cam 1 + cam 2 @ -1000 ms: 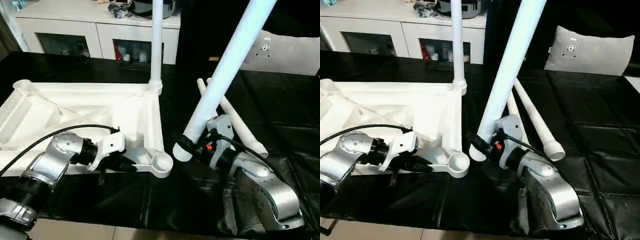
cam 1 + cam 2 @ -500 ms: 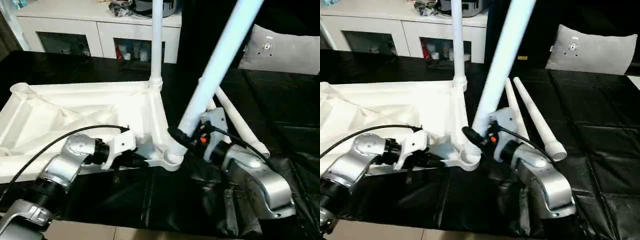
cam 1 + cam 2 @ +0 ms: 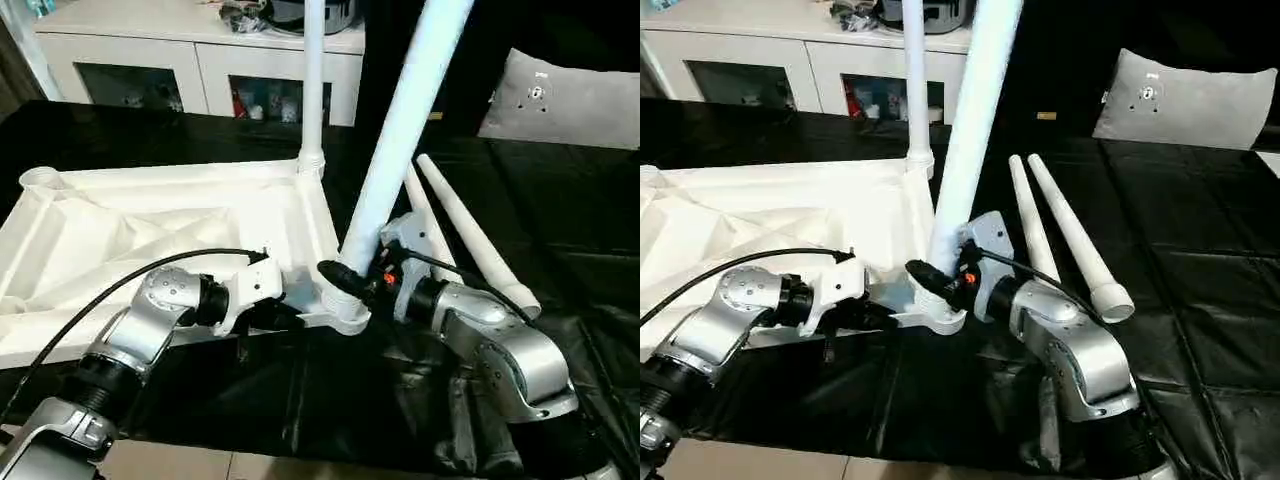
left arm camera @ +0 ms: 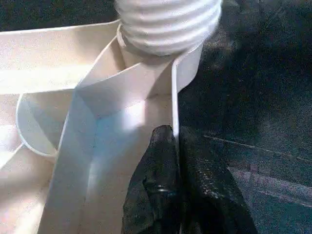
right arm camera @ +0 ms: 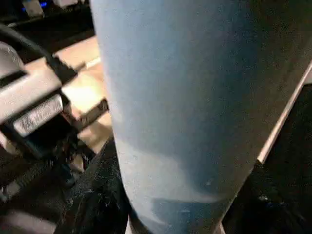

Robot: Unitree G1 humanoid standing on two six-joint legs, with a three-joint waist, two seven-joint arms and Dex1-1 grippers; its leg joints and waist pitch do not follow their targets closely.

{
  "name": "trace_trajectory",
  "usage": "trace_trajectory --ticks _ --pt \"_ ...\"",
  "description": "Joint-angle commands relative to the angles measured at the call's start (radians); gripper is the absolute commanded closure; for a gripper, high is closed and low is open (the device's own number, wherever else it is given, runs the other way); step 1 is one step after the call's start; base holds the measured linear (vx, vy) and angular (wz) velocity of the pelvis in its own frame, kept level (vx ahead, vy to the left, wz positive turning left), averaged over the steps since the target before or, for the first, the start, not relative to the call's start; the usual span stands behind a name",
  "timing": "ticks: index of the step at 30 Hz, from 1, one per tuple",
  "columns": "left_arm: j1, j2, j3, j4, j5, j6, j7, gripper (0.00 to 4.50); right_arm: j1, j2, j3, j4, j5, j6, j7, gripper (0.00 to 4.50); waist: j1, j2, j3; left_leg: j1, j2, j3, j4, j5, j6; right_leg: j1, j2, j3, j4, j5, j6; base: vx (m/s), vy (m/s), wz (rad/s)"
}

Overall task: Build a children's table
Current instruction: Insert table leg to table base

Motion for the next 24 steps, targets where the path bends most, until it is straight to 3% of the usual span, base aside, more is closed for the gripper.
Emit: trace_trajectory --ticks 1,9,17,19,24 --pt "0.001 0.011 -0.002 -0.011 0.021 -0.012 0.007 4.50 -0.008 -0.012 0.006 -0.006 -0.008 0.006 0.019 2.60 0.004 -0.004 -0.057 -0.003 0.049 -0.003 -0.069 -0.024 0.018 0.056 -0.093 0.057 -0.064 -0.007 -0.214 0.000 0.000 0.00" --pt "-0.001 0.003 0.014 -0.016 -0.011 -0.052 -0.027 4.50 -0.015 -0.059 0.015 0.016 -0.038 0.002 0.033 2.60 0.004 -0.008 -0.059 -0.005 0.048 -0.002 -0.065 0.010 0.031 0.057 -0.092 0.056 -0.060 0.039 -0.216 0.000 0.000 0.00" --pt "0.002 0.011 0.004 -0.039 -0.015 -0.060 -0.055 4.50 -0.024 -0.045 0.029 0.073 -0.054 -0.028 0.042 2.60 0.003 -0.006 -0.059 -0.005 0.050 -0.002 -0.066 -0.001 0.032 0.056 -0.094 0.055 -0.059 0.028 -0.226 0.000 0.000 0.00" --pt "0.001 0.008 0.000 -0.045 -0.013 -0.063 -0.060 4.50 -0.022 -0.043 0.040 0.079 -0.052 -0.027 0.055 2.60 0.003 -0.012 -0.060 -0.005 0.051 -0.002 -0.066 0.011 0.038 0.057 -0.093 0.055 -0.058 0.048 -0.229 0.000 0.000 0.00" --pt "-0.004 0.004 -0.006 -0.049 -0.006 -0.075 -0.065 4.50 -0.027 -0.043 0.061 0.112 -0.064 -0.030 0.084 2.60 0.004 -0.008 -0.059 -0.004 0.051 -0.002 -0.066 -0.005 0.034 0.057 -0.094 0.054 -0.060 0.025 -0.228 0.000 0.000 0.00"
